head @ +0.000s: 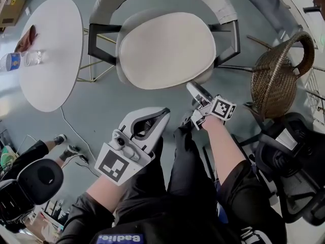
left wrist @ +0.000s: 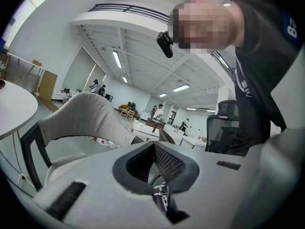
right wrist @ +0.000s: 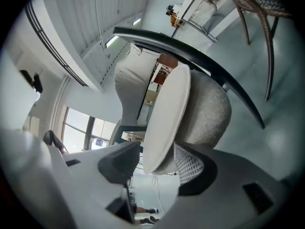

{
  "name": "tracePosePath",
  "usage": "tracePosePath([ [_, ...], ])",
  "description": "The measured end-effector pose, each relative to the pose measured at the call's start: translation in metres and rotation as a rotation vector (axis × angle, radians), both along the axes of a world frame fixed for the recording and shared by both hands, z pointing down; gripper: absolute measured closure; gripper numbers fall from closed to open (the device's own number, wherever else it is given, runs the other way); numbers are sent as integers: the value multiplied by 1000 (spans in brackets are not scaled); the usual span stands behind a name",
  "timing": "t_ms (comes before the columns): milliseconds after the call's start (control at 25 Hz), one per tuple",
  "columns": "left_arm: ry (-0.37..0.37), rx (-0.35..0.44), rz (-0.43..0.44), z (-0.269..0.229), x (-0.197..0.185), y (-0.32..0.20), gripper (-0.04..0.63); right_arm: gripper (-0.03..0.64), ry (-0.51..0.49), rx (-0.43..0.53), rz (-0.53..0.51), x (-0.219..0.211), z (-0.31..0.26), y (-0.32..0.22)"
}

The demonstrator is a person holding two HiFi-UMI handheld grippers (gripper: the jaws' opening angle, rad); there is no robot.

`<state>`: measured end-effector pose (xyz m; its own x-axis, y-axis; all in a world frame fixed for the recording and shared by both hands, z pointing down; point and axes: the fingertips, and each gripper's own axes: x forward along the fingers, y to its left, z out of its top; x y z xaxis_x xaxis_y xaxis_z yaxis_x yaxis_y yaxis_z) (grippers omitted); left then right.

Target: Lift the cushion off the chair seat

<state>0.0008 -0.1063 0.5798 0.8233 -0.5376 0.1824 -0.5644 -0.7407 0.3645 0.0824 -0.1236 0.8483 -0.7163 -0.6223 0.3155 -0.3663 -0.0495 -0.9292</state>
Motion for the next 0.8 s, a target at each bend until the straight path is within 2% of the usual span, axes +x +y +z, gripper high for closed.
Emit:
tracePosePath([
  [360, 5, -22, 5, 9, -11, -5, 583, 405, -4, -115, 82, 1, 24, -5],
  [800, 18, -29, -16, 9, -31, -10, 583, 405, -14, -248, 129, 6, 31, -8],
])
